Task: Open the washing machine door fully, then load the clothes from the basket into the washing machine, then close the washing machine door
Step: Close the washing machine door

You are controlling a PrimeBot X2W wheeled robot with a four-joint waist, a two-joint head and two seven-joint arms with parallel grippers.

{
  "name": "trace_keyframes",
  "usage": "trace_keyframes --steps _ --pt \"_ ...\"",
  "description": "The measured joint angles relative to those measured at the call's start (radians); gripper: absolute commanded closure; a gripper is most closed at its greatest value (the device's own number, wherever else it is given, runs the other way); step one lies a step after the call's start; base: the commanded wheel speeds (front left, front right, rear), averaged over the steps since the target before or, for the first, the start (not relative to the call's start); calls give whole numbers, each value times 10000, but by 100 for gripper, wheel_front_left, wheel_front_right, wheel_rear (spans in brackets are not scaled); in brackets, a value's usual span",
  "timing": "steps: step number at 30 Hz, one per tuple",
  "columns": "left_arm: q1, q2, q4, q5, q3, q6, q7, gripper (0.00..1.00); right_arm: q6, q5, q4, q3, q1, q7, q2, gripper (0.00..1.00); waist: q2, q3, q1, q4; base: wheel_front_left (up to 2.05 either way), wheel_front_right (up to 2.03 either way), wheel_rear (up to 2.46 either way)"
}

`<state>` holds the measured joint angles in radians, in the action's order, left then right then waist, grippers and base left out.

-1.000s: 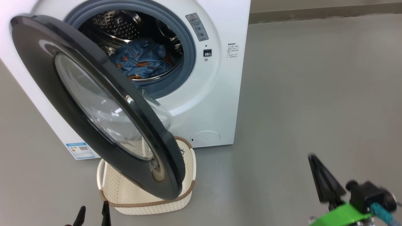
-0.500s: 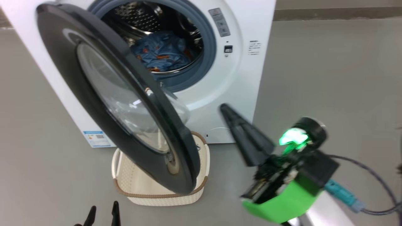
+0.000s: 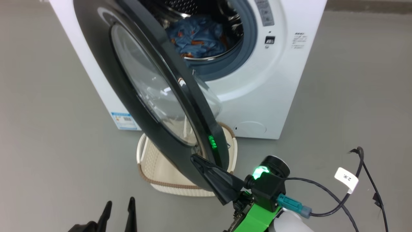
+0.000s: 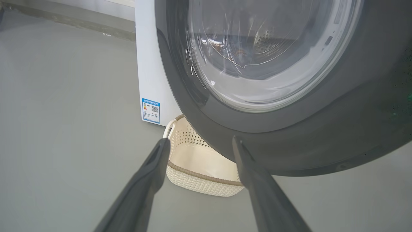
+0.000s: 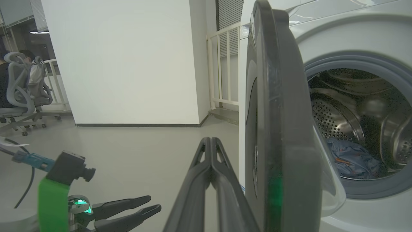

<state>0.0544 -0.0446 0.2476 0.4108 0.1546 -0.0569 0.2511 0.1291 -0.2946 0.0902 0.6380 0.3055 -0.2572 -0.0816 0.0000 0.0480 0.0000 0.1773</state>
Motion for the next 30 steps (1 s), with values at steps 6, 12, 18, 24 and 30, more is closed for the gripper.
trace_keyframes --steps 6,12,18,24,30 --pt "-281 4 -209 92 328 188 0 0 0 -165 819 -136 15 2 -4 100 0 511 0 327 0 0 0" --pt "-441 4 -418 261 491 364 0 0 0 -178 1003 -397 125 2 -36 100 0 1024 0 602 0 0 0" --pt "-592 6 -575 272 562 493 0 0 2 -234 991 -763 420 2 -86 100 0 1468 0 671 0 0 0" --pt "-656 6 -725 318 826 623 0 0 2 -234 930 -1193 774 2 -268 100 0 1825 0 564 0 0 0" --pt "-954 6 -988 470 1099 802 2 0 2 -240 780 -1764 1346 2 -621 100 0 2315 0 455 0 0 0"
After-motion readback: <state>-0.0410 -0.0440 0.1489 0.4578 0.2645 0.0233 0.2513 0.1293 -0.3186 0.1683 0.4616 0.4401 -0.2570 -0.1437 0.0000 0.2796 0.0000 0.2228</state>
